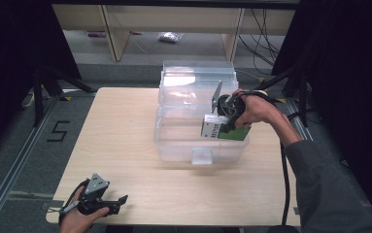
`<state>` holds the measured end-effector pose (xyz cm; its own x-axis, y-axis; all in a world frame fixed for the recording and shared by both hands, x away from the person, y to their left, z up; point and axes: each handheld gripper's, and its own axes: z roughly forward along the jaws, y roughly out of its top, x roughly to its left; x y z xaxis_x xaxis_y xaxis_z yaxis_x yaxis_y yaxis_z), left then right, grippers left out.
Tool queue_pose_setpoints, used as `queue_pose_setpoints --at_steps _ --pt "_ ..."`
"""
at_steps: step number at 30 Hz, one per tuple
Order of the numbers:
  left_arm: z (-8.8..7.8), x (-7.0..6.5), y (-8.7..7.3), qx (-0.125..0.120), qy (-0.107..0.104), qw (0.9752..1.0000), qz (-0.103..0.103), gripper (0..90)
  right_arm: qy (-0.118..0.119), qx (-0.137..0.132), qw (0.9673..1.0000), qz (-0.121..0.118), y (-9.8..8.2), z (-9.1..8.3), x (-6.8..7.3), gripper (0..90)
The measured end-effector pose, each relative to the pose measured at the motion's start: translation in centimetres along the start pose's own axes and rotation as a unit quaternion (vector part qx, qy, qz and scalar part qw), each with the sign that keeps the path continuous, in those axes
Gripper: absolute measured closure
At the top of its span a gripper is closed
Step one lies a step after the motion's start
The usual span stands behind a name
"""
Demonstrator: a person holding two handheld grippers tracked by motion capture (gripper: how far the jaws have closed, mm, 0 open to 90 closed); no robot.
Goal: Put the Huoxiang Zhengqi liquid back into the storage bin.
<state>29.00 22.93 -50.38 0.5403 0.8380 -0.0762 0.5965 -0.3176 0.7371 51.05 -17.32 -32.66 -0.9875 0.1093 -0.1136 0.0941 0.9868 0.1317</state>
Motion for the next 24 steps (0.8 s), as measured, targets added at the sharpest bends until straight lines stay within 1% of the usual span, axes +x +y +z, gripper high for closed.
queue_pose_setpoints --at_steps 3,4,6,7,9,10,11,12,13,14,15,16,17,18,19,20,22,23,24 --pt "0.0 0.0 0.0 0.002 0.0 1.0 0.001 15.1 -0.001 0.003 1.0 0.006 0.0 0.3 -0.1 64.3" --pt "0.0 0.0 0.0 0.002 0.0 1.0 0.001 15.1 0.0 -0.002 1.0 -0.004 -0.1 0.6 -0.2 64.3" --pt "0.0 0.0 0.0 0.001 0.0 1.0 0.001 15.1 0.004 0.01 0.9999 0.01 -0.2 0.9 -0.1 64.3" --pt "0.0 0.0 0.0 0.002 0.0 1.0 0.001 15.1 0.006 0.006 1.0 -0.001 -0.3 1.3 -0.3 64.3" --pt "0.0 0.0 0.0 -0.001 -0.001 1.0 0.001 15.1 0.01 0.006 0.9999 0.003 -0.4 1.4 -0.4 64.3" --pt "0.0 0.0 0.0 0.002 -0.001 1.0 0.006 15.1 0.003 0.004 1.0 0.002 -0.4 1.6 -0.4 64.3" --pt "0.1 0.0 0.0 -0.001 -0.001 1.0 0.001 15.1 0.006 0.005 1.0 -0.003 -0.5 1.9 -0.5 64.3" --pt "0.1 0.0 0.0 -0.001 -0.001 1.0 0.001 15.1 0.006 0.005 1.0 -0.003 -0.5 1.9 -0.5 64.3" --pt "0.0 0.0 0.0 0.003 -0.001 1.0 0.001 15.1 0.003 0.006 0.9999 -0.015 -0.5 1.9 -0.6 64.3" --pt "0.0 0.0 0.0 0.002 0.0 1.0 0.001 15.1 0.006 0.013 0.9999 -0.001 -0.5 2.0 -0.5 64.3" --pt "0.0 0.0 0.0 0.002 -0.001 1.0 0.001 15.1 0.006 0.018 0.9998 0.006 -0.5 2.0 -0.4 64.3" --pt "0.0 0.0 0.0 -0.001 -0.001 1.0 0.001 15.1 0.001 0.012 0.9999 0.0 -0.5 2.1 -0.5 64.3" --pt "-0.1 0.0 0.0 0.006 -0.001 1.0 0.006 15.1 0.011 0.005 0.9999 0.006 -0.5 2.4 -0.5 64.3" --pt "-0.1 0.0 0.0 0.006 -0.001 1.0 0.006 15.1 0.011 0.005 0.9999 0.006 -0.5 2.4 -0.5 64.3" --pt "-0.1 0.1 0.0 0.006 -0.001 1.0 0.006 15.1 0.008 0.016 0.9998 0.002 -0.6 2.8 -0.6 64.3" --pt "0.0 0.0 0.0 0.0 0.001 1.0 0.0 15.1 0.011 0.01 0.9999 -0.007 -0.7 3.0 -0.7 64.3" --pt "0.0 0.0 0.0 0.001 0.0 1.0 0.001 15.1 0.009 0.012 0.9999 -0.004 -0.7 3.2 -0.6 64.2" --pt "0.0 0.0 0.0 0.001 -0.001 1.0 0.001 15.1 0.014 0.015 0.9998 -0.001 -0.9 3.5 -0.5 64.2" --pt "0.0 0.0 0.0 0.001 -0.001 1.0 0.001 15.1 0.014 0.015 0.9998 -0.001 -0.9 3.5 -0.5 64.2"
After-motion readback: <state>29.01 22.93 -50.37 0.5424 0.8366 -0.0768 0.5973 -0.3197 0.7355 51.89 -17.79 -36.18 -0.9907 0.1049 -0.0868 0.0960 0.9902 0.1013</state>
